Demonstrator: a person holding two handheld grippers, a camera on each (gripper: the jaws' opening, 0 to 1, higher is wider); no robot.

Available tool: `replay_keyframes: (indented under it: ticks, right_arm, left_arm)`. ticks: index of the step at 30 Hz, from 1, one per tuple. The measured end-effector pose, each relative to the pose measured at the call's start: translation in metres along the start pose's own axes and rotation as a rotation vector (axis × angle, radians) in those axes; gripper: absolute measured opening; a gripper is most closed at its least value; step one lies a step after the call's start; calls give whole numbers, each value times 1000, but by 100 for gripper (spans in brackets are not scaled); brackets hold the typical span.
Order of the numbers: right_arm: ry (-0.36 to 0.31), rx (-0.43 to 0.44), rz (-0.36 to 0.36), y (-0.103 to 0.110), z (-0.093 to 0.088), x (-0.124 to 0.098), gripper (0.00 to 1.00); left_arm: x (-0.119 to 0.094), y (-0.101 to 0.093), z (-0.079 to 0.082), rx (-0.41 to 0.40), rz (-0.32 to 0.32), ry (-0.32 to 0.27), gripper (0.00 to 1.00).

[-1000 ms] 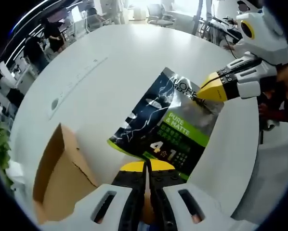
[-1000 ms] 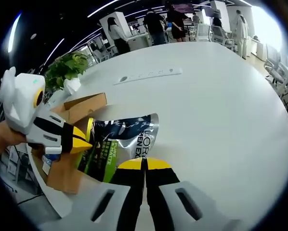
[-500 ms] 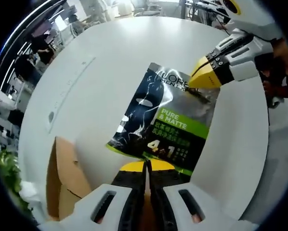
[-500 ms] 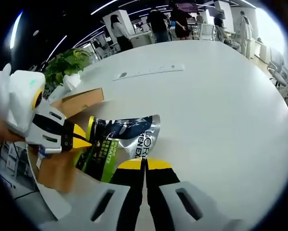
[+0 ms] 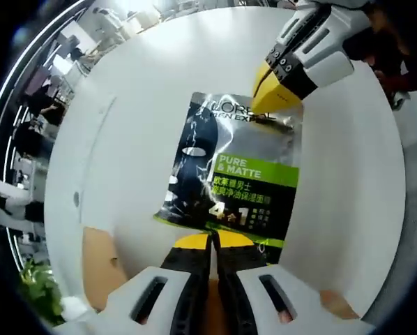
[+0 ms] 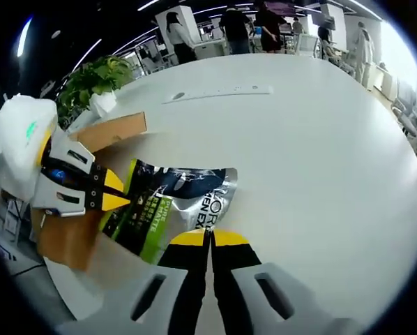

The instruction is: Operate the shoe box by opening the lid, removing the specified soft item, and placing it in the target area until the item is outside and the box remains undamaged.

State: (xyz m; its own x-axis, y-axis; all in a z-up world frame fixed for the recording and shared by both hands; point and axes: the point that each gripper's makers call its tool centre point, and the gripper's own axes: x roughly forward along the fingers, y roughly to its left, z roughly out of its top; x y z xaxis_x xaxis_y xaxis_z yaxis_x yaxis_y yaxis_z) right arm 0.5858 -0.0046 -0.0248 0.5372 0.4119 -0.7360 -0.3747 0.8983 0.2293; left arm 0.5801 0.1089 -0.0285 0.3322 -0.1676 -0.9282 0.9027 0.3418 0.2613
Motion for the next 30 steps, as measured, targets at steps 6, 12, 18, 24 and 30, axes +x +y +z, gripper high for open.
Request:
replay_keyframes:
  ticks: [6,12,18,24,30]
  right_arm:
    - [7,-11,8,1,-5,5,1]
    - [-3,-26,9,0,-6,6,2]
    - [-20,-79,0,-4,-3,4,2]
    - [-5,-96,8,-5,-4,2,3]
    - [-6,-125,3,-9,-6,-2,4]
  left_arm:
    - [4,-1,-6,16,-3,7,0]
    - [4,2,-6,8,4,0,2]
    - [1,1,-7,21,6,-4,6]
    - [-7,1,-6,13,9,-11,8]
    - [-16,1,-3,-17,6,-26,10]
